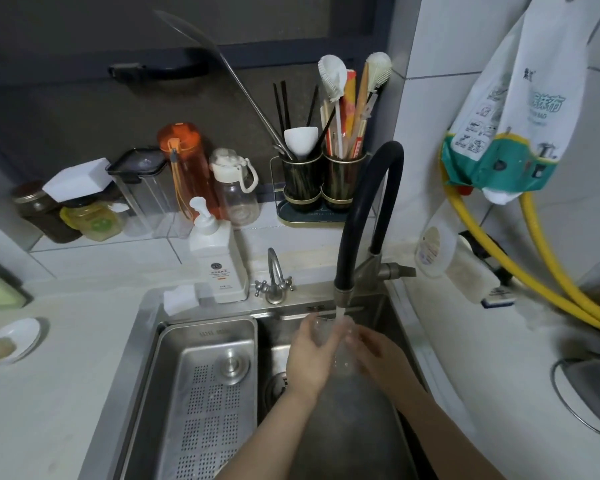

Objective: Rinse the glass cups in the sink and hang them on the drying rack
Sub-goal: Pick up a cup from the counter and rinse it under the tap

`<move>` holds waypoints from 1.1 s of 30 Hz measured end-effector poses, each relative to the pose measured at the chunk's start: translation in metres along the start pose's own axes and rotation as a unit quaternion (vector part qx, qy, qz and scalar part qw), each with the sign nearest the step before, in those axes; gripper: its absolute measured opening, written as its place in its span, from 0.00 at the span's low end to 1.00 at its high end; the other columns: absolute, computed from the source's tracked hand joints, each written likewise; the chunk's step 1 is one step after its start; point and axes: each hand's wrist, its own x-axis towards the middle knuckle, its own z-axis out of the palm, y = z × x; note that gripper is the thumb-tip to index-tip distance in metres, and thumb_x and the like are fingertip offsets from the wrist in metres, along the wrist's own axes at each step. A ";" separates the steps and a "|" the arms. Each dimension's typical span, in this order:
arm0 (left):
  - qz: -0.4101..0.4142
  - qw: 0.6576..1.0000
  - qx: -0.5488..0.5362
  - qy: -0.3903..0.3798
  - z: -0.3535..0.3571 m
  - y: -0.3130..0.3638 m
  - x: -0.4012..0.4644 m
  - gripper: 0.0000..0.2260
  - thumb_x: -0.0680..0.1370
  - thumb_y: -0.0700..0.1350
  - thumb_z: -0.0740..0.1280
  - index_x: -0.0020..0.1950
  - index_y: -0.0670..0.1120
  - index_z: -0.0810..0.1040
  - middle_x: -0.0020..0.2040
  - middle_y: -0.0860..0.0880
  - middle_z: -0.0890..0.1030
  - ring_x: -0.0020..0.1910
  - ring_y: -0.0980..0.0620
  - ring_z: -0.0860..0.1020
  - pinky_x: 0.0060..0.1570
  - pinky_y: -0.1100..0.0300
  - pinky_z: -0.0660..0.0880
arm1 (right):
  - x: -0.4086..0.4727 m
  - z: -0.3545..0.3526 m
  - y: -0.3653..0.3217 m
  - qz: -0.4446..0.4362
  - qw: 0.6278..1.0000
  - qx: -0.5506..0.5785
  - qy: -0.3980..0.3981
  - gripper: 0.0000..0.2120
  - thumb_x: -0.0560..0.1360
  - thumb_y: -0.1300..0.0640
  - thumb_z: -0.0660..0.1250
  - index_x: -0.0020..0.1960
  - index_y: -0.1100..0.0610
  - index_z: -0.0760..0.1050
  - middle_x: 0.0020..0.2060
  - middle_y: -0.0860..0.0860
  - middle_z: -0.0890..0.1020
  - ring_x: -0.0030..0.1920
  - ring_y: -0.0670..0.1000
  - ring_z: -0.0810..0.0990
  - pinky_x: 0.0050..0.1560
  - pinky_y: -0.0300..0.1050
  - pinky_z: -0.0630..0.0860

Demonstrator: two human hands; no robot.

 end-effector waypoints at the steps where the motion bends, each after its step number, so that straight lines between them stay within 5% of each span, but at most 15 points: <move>1: -0.005 1.000 0.021 0.013 0.004 0.002 0.001 0.33 0.70 0.72 0.59 0.69 0.54 0.70 0.65 0.52 0.76 0.65 0.50 0.73 0.66 0.52 0.69 | 0.001 0.001 0.003 0.019 1.000 0.005 0.010 0.12 0.76 0.44 0.63 0.52 0.51 0.78 0.39 0.46 0.81 0.40 0.44 0.80 0.45 0.41 0.78; 4: -0.027 0.997 0.059 0.051 0.012 0.009 0.008 0.26 0.79 0.65 0.48 0.67 0.53 0.74 0.62 0.48 0.79 0.62 0.45 0.76 0.63 0.52 0.71 | 0.002 0.000 0.011 0.045 0.998 -0.038 0.023 0.15 0.77 0.45 0.63 0.55 0.54 0.77 0.47 0.49 0.82 0.50 0.50 0.81 0.56 0.49 0.77; 7: -0.013 0.996 0.073 0.050 0.015 0.010 0.012 0.24 0.81 0.61 0.47 0.67 0.53 0.72 0.62 0.46 0.79 0.62 0.45 0.75 0.63 0.53 0.70 | 0.002 -0.004 0.007 0.041 0.999 0.020 0.029 0.13 0.77 0.44 0.61 0.53 0.49 0.79 0.47 0.48 0.83 0.49 0.48 0.82 0.55 0.49 0.78; 10: 0.058 0.994 0.091 -0.008 0.007 0.003 0.012 0.20 0.76 0.65 0.59 0.63 0.56 0.71 0.57 0.51 0.79 0.58 0.51 0.77 0.58 0.57 0.73 | 0.002 -0.007 0.000 0.076 0.991 0.107 0.033 0.11 0.78 0.47 0.62 0.43 0.50 0.79 0.40 0.51 0.83 0.43 0.51 0.82 0.49 0.49 0.79; 14: 0.195 0.978 0.067 -0.043 -0.008 -0.007 0.000 0.33 0.65 0.64 0.71 0.67 0.58 0.66 0.61 0.61 0.69 0.62 0.69 0.66 0.59 0.78 0.62 | 0.004 -0.009 -0.016 0.138 0.970 0.202 -0.006 0.20 0.78 0.47 0.61 0.45 0.64 0.78 0.41 0.60 0.80 0.42 0.57 0.80 0.49 0.52 0.79; 18: 0.197 0.977 0.061 0.060 -0.010 -0.010 0.002 0.23 0.70 0.56 0.72 0.62 0.60 0.71 0.57 0.60 0.71 0.59 0.65 0.69 0.60 0.71 0.66 | 0.005 0.008 -0.020 0.057 0.994 0.093 -0.018 0.15 0.79 0.45 0.59 0.59 0.53 0.74 0.51 0.52 0.80 0.52 0.50 0.80 0.51 0.46 0.78; 20: 0.141 0.984 0.068 0.086 -0.010 -0.010 0.008 0.22 0.68 0.62 0.66 0.60 0.57 0.74 0.56 0.55 0.75 0.56 0.59 0.73 0.58 0.63 0.70 | 0.003 0.015 -0.024 0.032 0.996 0.084 -0.011 0.14 0.79 0.42 0.54 0.55 0.48 0.74 0.51 0.46 0.80 0.52 0.48 0.78 0.54 0.46 0.74; 23: 0.080 0.990 0.057 0.106 -0.014 -0.005 0.014 0.21 0.75 0.64 0.53 0.55 0.54 0.76 0.53 0.48 0.79 0.55 0.47 0.77 0.54 0.56 0.72 | 0.006 0.015 -0.024 -0.006 0.999 0.027 -0.025 0.19 0.77 0.38 0.57 0.46 0.53 0.76 0.41 0.47 0.79 0.43 0.48 0.79 0.49 0.46 0.74; 26: 0.049 0.991 0.077 0.102 -0.011 0.009 0.014 0.23 0.82 0.60 0.47 0.66 0.50 0.73 0.63 0.46 0.76 0.64 0.45 0.73 0.60 0.55 0.68 | 0.012 0.015 -0.018 0.057 0.988 0.140 -0.020 0.22 0.72 0.35 0.63 0.50 0.55 0.76 0.46 0.51 0.80 0.49 0.52 0.80 0.56 0.54 0.76; 29: 0.066 0.990 0.100 0.079 -0.004 0.014 0.012 0.24 0.81 0.59 0.51 0.70 0.46 0.67 0.66 0.42 0.71 0.66 0.43 0.69 0.64 0.52 0.66 | 0.018 0.014 -0.021 0.137 0.948 0.286 -0.035 0.20 0.75 0.41 0.64 0.57 0.56 0.75 0.51 0.53 0.80 0.54 0.54 0.79 0.58 0.58 0.77; 33: 0.138 0.979 0.147 -0.031 -0.008 -0.002 0.001 0.39 0.71 0.68 0.62 0.77 0.58 0.51 0.65 0.48 0.64 0.66 0.52 0.63 0.69 0.56 0.64 | 0.020 0.003 -0.020 0.176 0.919 0.342 -0.085 0.17 0.77 0.46 0.64 0.57 0.57 0.79 0.52 0.57 0.82 0.55 0.58 0.81 0.57 0.59 0.78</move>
